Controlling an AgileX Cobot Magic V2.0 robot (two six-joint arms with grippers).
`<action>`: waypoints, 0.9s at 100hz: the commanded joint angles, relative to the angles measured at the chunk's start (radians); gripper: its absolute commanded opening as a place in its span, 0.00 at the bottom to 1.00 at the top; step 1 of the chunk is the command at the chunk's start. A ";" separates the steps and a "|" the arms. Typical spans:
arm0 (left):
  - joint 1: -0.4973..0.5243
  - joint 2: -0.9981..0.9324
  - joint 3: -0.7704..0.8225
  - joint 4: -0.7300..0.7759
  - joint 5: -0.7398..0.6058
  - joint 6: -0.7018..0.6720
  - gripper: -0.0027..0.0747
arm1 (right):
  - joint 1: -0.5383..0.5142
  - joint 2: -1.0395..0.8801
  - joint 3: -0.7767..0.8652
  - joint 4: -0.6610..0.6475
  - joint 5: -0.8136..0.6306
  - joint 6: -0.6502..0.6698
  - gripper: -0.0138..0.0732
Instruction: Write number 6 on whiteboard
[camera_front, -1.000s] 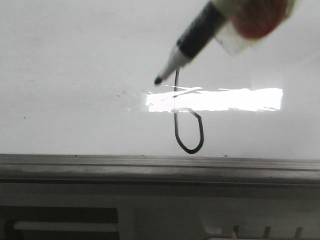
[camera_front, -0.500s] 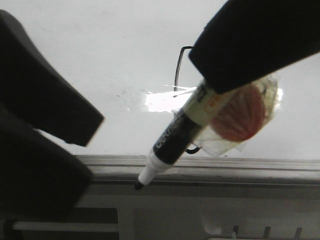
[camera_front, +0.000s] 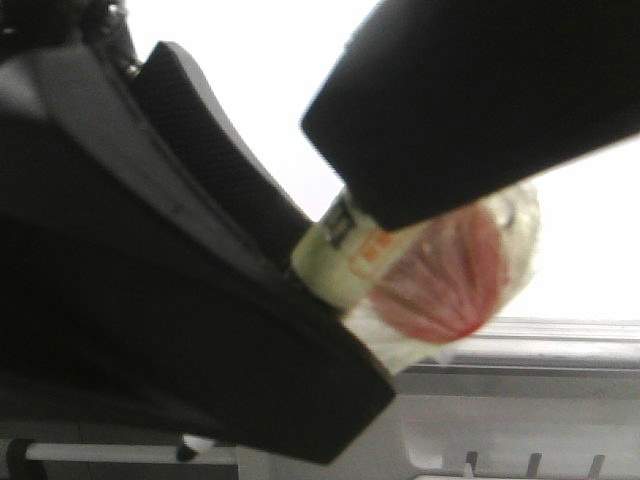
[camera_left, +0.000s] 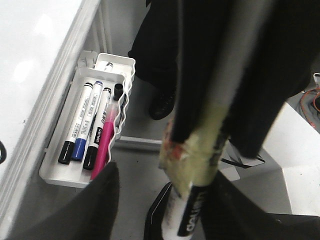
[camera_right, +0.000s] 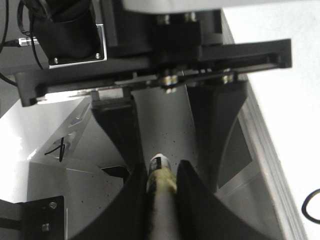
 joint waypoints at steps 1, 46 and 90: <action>-0.008 -0.013 -0.034 -0.059 -0.017 -0.001 0.27 | 0.013 -0.005 -0.035 0.028 -0.066 -0.008 0.09; -0.008 -0.013 -0.034 -0.084 0.016 0.001 0.01 | 0.013 -0.003 -0.035 0.033 -0.070 -0.008 0.33; -0.002 -0.070 0.000 -0.097 -0.153 -0.195 0.01 | -0.157 -0.264 -0.036 0.033 -0.067 0.013 0.25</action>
